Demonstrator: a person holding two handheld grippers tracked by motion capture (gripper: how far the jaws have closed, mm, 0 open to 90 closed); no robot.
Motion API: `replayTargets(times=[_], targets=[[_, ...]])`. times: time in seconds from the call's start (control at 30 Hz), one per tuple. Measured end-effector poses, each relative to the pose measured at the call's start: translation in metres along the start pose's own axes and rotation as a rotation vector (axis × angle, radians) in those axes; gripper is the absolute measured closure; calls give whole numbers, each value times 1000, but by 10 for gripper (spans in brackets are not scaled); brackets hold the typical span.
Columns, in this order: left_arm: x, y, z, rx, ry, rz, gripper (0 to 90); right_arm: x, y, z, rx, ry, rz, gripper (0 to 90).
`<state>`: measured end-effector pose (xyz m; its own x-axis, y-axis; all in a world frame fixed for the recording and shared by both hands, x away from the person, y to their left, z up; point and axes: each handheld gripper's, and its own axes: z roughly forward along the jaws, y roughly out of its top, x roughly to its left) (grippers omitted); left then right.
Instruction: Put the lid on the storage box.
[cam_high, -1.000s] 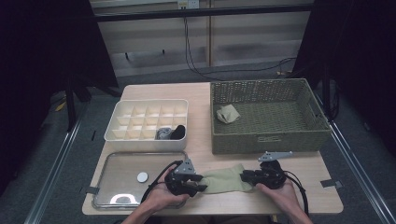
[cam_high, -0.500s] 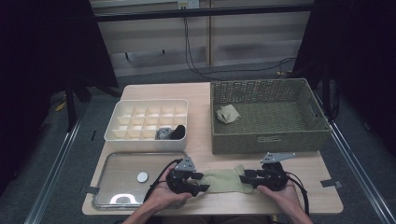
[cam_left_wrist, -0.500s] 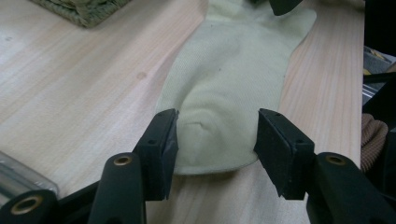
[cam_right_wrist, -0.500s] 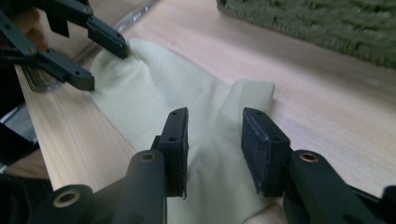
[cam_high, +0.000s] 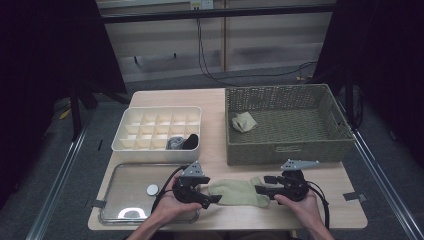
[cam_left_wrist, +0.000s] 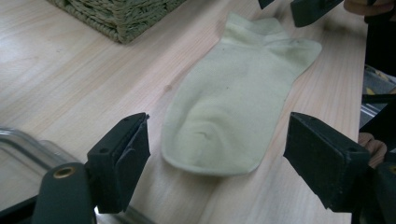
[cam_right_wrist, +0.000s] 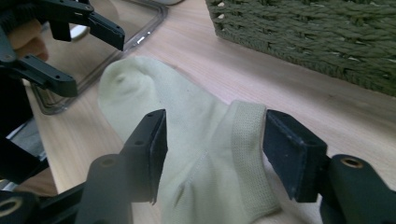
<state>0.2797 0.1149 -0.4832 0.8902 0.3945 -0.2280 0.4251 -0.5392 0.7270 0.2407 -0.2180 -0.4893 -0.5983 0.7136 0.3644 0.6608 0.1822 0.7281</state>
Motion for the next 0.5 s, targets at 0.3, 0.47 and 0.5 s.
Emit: replayTargets(times=[0.3,0.47,0.5], targets=[[10,-3,-19,-55,54,-30,145,1,8,-5,-48,-3,9,396],[12,-7,-28,-68,87,-16,159,2,11,-8,-52,2,-9,438],[12,-8,-29,-73,94,-22,149,3,12,-8,-52,-3,-15,439]])
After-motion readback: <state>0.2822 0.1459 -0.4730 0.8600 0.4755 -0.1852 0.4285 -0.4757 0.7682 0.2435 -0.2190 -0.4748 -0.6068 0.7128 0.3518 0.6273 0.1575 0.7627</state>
